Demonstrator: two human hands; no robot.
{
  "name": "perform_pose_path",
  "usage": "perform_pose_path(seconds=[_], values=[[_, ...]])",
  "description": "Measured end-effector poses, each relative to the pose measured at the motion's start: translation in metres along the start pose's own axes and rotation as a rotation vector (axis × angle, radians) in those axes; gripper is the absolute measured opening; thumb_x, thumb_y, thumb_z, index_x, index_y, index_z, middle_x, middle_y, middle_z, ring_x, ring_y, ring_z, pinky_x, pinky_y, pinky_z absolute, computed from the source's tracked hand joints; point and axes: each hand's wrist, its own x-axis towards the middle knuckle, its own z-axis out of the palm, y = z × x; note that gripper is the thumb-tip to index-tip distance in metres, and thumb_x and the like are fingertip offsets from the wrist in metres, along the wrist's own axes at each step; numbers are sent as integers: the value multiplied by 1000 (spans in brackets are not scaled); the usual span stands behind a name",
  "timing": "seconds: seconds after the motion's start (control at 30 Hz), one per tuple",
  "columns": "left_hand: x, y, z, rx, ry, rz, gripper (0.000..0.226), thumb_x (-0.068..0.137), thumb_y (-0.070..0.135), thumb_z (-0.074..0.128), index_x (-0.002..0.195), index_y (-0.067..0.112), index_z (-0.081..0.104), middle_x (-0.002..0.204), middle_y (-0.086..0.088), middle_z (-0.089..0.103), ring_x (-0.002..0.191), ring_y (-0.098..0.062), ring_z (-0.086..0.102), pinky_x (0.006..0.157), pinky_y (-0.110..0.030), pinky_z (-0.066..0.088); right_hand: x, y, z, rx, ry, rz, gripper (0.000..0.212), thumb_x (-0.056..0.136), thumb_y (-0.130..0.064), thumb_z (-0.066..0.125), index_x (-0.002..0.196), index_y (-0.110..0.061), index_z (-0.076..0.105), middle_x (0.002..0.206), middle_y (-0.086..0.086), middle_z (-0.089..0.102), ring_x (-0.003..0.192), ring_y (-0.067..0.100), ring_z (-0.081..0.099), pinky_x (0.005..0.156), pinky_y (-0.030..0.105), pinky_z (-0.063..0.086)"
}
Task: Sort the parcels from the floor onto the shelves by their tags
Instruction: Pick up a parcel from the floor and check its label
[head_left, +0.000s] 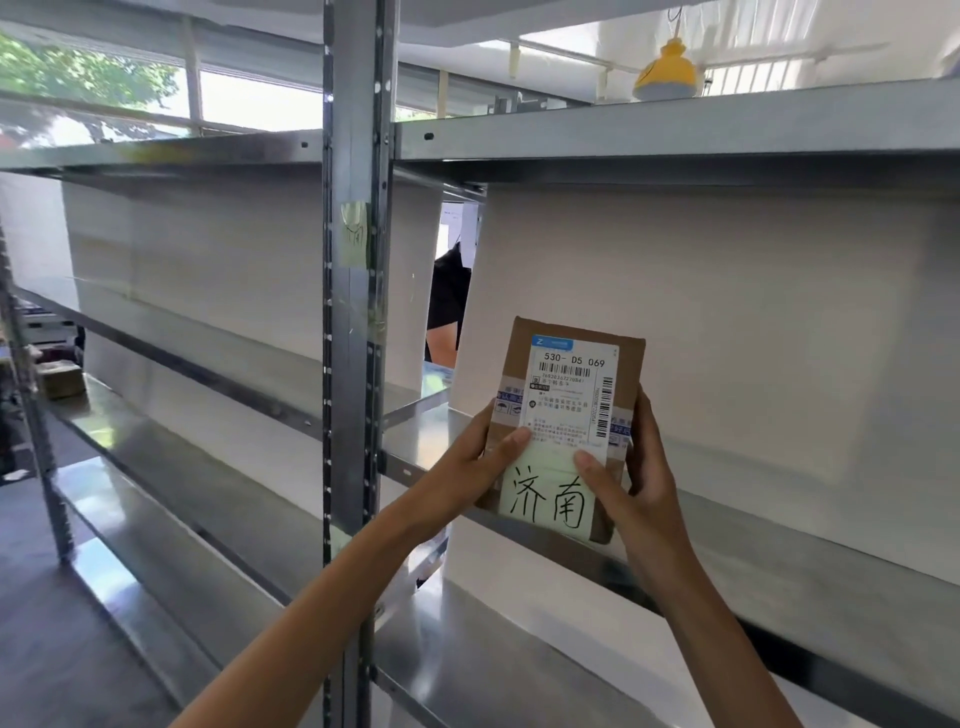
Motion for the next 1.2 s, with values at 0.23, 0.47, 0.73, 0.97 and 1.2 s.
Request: perform_pose_path(seconds=[0.23, 0.47, 0.73, 0.97, 1.2], values=[[13, -13, -45, -4, -59, 66, 14, 96, 32, 43, 109, 38, 43, 109, 9, 64, 90, -5, 70, 64, -24, 58, 12, 5, 36, -46, 51, -22, 81, 80, -17, 67, 144, -42, 24, 139, -11, 48, 113, 6, 61, 80, 46, 59], [11, -17, -95, -35, -112, 151, 15, 96, 28, 43, 110, 28, 48, 107, 3, 66, 90, -9, 70, 66, -27, 60, 10, 0, 88, -86, 108, -20, 91, 73, -18, 71, 145, -45, 20, 141, -14, 45, 109, -5, 60, 78, 36, 59], [-8, -11, -132, -89, -203, 197, 22, 95, 25, 45, 116, 32, 46, 107, 11, 65, 90, -1, 69, 65, -20, 57, -11, -21, 132, -97, 212, -27, 88, 77, -13, 71, 142, -49, 24, 139, -16, 48, 115, 7, 60, 78, 39, 59], [-30, -7, -151, -86, -330, 157, 43, 92, 19, 54, 133, 24, 39, 122, 9, 59, 101, -2, 66, 71, -23, 57, -38, -46, 146, -130, 256, -20, 88, 74, -11, 72, 141, -48, 28, 141, -10, 47, 115, 17, 60, 71, 41, 61], [-62, 3, -147, -131, -343, 175, 47, 92, 25, 54, 136, 31, 38, 122, 11, 60, 103, -5, 66, 70, -23, 57, -68, -64, 152, -99, 254, -10, 89, 69, -14, 72, 141, -46, 30, 140, -7, 49, 114, 16, 61, 73, 40, 60]])
